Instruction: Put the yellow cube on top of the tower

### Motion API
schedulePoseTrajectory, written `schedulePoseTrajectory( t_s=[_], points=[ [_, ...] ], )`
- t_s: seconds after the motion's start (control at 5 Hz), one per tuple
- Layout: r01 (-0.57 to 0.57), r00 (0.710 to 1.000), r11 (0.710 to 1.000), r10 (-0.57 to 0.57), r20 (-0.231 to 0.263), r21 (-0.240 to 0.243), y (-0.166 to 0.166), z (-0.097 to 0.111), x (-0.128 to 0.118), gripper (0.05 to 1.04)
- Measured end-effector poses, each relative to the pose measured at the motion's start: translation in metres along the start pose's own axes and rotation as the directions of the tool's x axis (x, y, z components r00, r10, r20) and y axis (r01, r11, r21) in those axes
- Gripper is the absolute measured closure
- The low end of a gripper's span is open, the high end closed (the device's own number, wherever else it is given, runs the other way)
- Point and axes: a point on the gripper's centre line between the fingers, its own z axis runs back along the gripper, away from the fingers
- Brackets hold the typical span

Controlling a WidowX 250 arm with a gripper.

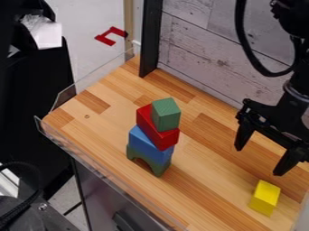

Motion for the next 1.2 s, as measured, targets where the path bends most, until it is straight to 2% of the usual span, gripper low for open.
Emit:
schedulePoseTrajectory(
  t_s=[0.2,0.6,1.2],
  points=[
    [-0.002,0.999,1.0,0.002,-0.039,0.013,0.001,-0.012,-0.004,0.084],
    [-0.095,0.994,0.995,0.093,-0.061,-0.026,-0.004,-0.021,-0.01,0.084],
    [-0.252,0.966,0.963,0.245,-0.081,-0.098,-0.013,-0.024,-0.011,0.084]
  ],
)
